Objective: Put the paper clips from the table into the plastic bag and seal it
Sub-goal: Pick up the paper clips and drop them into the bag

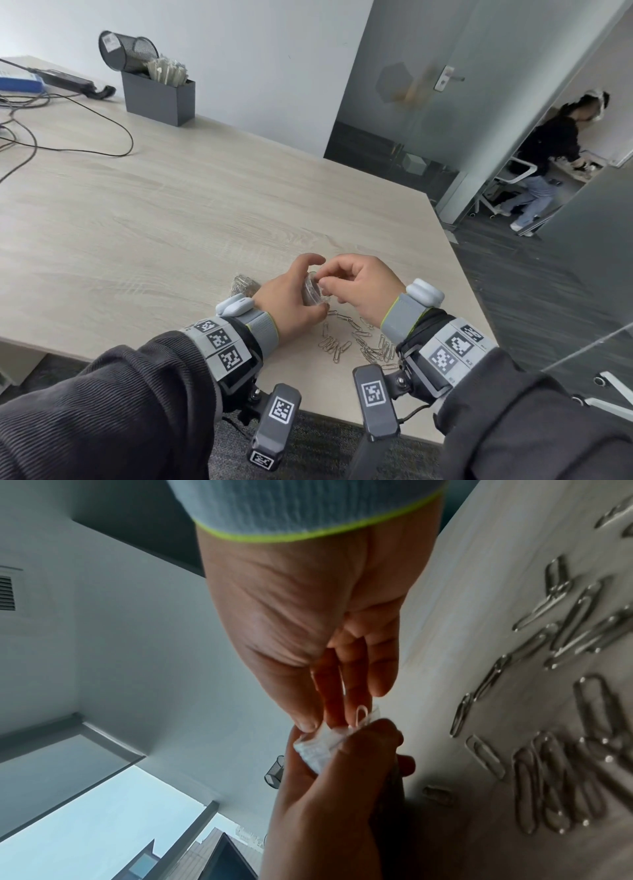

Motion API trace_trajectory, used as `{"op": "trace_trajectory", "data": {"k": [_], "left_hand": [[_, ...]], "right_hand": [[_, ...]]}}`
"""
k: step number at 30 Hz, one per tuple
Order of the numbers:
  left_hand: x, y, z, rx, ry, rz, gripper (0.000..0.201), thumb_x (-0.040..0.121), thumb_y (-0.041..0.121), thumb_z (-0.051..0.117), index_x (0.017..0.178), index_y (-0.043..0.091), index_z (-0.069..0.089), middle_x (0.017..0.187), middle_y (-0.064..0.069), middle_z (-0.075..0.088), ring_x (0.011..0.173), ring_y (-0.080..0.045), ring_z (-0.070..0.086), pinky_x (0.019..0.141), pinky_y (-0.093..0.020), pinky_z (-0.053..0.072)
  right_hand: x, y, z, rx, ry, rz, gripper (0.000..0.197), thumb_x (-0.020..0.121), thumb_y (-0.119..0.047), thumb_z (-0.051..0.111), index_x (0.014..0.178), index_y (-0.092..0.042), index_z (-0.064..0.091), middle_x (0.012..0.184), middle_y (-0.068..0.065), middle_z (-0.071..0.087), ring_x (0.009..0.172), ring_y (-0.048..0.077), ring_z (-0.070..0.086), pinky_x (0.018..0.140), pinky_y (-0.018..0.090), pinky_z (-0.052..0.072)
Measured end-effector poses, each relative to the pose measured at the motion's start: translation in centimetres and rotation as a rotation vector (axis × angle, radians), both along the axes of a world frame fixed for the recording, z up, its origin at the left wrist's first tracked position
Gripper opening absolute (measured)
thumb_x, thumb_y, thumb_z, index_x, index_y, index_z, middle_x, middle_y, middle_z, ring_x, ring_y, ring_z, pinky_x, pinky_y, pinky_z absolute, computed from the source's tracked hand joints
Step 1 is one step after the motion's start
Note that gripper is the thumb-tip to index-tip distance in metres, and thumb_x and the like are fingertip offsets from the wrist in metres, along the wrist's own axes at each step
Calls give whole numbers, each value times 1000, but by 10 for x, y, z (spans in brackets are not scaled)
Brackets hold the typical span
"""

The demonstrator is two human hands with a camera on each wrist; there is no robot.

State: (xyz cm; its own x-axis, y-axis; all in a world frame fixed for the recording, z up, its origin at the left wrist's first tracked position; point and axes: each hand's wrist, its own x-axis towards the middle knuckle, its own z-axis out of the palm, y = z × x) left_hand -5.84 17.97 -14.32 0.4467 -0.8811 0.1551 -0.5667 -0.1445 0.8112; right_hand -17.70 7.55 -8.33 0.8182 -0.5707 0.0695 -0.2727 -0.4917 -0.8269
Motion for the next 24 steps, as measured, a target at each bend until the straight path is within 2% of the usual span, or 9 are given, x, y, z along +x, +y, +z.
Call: {"op": "trace_trajectory", "data": {"k": [3,5,7,9,11,13,17,21,24], "left_hand": [[1,0,-1,-5,30,-5,66,73,40,67,129,47,33,89,5,67,75,-13,66,74,-40,56],[2,0,-1,-12,46,1,66,71,43,65,129,47,34,89,4,68,74,-13,66,75,-41,56],[4,0,-3,-23,64,3,66,68,46,63,128,48,34,88,3,69,73,-13,67,76,-42,56],[4,-1,-4,-33,73,4,67,65,50,60,127,48,35,86,3,69,73,-13,67,76,-43,56],[5,-1,-4,-37,72,10,67,63,54,57,127,48,35,86,3,70,73,-12,67,76,-42,56],[5,-1,-3,-33,68,9,68,63,54,56,127,48,36,86,3,70,74,-12,67,77,-42,56],[6,-1,-3,-27,71,17,65,66,49,59,128,46,36,86,3,70,76,-13,67,78,-41,56],[7,-1,-4,-25,63,44,59,76,37,67,127,46,38,86,4,70,72,-12,66,76,-41,56],[9,-2,-4,-35,74,72,57,73,42,63,125,48,38,84,4,70,71,-12,65,75,-41,55]], "right_hand": [[-10,-13,-1,-3,-9,-89,9,81,-18,68,83,-25,73,78,8,72,74,23,66,65,38,52],[-16,-23,-7,-83,122,-143,8,79,-26,70,86,-27,73,75,2,70,66,16,62,68,40,55],[-22,-26,-11,-217,337,-102,17,77,-31,73,94,-30,73,82,-9,66,66,5,59,74,32,55],[-27,-26,-15,-356,488,88,43,68,-45,74,110,-34,68,106,-14,60,91,2,59,91,30,51],[-30,-22,-16,-404,583,287,70,61,-59,72,125,-37,59,128,-18,49,118,4,47,103,28,40],[-31,-18,-17,-425,615,382,76,61,-61,74,131,-42,52,137,-20,42,128,8,36,107,29,33],[-32,-13,-17,-450,591,425,57,67,-54,74,121,-39,62,131,-18,46,123,8,40,106,30,37],[-33,-12,-13,-442,564,396,26,74,-42,74,98,-30,73,107,-12,60,100,6,56,92,34,47],[-32,-12,-12,-431,507,352,14,81,-35,69,91,-26,75,99,-9,64,92,5,58,88,32,48]]}}
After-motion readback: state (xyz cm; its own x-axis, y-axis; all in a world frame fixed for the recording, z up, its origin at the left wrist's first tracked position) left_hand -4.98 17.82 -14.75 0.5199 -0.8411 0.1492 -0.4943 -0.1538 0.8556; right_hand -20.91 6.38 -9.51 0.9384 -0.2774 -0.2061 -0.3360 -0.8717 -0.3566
